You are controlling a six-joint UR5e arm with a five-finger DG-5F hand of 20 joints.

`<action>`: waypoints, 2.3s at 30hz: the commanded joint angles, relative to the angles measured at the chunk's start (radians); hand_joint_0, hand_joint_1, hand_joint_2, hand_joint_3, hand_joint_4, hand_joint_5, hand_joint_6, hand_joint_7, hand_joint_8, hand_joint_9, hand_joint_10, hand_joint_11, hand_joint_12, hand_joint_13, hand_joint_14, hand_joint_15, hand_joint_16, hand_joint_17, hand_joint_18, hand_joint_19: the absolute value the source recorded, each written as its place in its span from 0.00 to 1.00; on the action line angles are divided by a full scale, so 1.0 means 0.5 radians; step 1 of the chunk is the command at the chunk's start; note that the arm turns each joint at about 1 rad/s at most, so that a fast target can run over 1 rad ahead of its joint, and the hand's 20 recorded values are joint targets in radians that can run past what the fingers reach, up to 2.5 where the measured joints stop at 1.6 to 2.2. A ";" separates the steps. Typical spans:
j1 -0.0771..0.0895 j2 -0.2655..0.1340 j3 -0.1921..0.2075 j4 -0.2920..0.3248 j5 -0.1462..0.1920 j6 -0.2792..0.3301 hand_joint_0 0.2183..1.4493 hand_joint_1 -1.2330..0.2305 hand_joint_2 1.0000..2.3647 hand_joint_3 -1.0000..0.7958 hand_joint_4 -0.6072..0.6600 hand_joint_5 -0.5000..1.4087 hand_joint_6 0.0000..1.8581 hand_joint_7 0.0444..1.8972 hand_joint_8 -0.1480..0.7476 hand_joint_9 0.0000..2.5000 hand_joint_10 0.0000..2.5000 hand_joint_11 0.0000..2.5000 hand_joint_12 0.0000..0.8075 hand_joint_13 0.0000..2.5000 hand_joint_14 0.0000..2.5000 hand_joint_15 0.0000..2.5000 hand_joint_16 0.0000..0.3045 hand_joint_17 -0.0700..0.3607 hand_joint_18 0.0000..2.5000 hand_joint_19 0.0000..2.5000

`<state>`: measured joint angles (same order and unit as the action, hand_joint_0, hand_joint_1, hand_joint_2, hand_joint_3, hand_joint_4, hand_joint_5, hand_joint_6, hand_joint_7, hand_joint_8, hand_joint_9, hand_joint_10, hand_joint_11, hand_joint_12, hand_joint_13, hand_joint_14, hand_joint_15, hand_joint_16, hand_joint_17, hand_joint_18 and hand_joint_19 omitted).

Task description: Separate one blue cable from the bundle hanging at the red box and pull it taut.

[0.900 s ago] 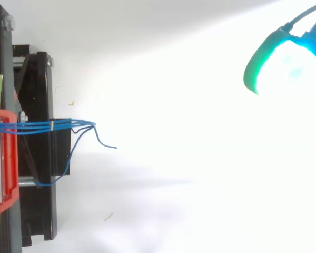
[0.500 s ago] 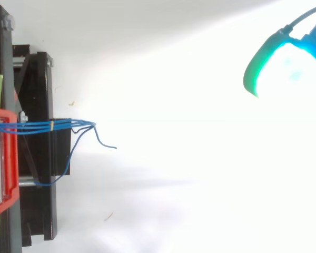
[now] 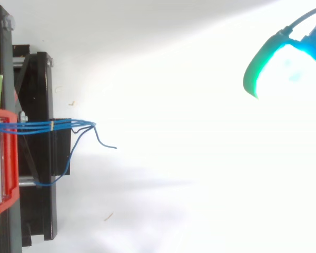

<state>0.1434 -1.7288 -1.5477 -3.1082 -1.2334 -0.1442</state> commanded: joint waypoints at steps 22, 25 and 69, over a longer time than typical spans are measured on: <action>0.032 -0.221 0.015 0.265 0.218 0.009 0.17 0.32 0.00 0.28 0.62 0.14 0.27 0.39 0.49 0.17 0.00 0.09 0.51 0.19 0.00 0.05 0.21 0.50 0.25 0.09; 0.023 -0.291 0.015 0.363 0.218 0.015 0.18 0.29 0.00 0.28 0.62 0.14 0.27 0.39 0.49 0.17 0.00 0.10 0.50 0.19 0.00 0.04 0.20 0.48 0.25 0.09; -0.035 -1.316 0.650 0.752 -0.046 0.187 0.19 0.42 0.00 0.28 0.63 0.15 0.27 0.39 0.51 0.23 0.00 0.13 0.48 0.23 0.00 0.06 0.18 0.45 0.27 0.11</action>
<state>0.1238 -2.3781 -1.2313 -2.7436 -1.2396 -0.0532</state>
